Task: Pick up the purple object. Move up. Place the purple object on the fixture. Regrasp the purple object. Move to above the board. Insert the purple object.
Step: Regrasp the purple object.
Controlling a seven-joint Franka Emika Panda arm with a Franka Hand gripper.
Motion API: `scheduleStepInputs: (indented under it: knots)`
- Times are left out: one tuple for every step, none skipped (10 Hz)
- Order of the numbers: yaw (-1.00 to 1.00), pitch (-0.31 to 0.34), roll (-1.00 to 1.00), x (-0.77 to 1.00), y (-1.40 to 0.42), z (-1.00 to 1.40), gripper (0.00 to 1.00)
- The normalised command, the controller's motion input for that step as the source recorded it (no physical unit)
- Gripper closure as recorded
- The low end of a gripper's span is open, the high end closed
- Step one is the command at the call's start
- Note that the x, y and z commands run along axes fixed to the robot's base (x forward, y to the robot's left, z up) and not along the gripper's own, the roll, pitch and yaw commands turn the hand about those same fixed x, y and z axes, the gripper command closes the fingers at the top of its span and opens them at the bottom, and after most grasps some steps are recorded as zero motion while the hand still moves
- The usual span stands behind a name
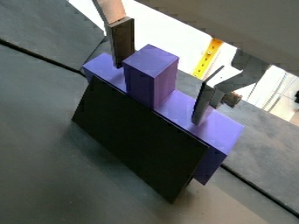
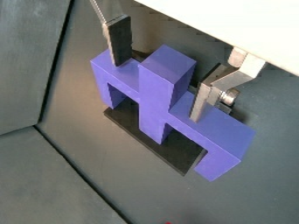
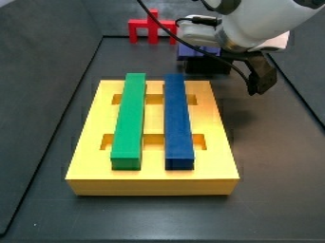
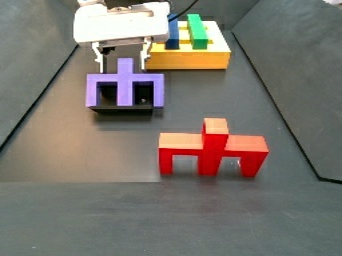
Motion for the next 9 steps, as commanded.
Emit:
scheduleStepInputs:
  knots:
    - [0.0, 0.0, 0.0, 0.0, 0.0, 0.0, 0.0]
    - [0.0, 0.0, 0.0, 0.0, 0.0, 0.0, 1.0]
    - [0.0, 0.0, 0.0, 0.0, 0.0, 0.0, 1.0]
    - [0.0, 0.0, 0.0, 0.0, 0.0, 0.0, 1.0]
    - [0.0, 0.0, 0.0, 0.0, 0.0, 0.0, 1.0]
    - [0.0, 0.0, 0.0, 0.0, 0.0, 0.0, 1.0]
    - [0.0, 0.0, 0.0, 0.0, 0.0, 0.0, 1.0]
    - [0.0, 0.0, 0.0, 0.0, 0.0, 0.0, 1.0]
    - [0.0, 0.0, 0.0, 0.0, 0.0, 0.0, 1.0]
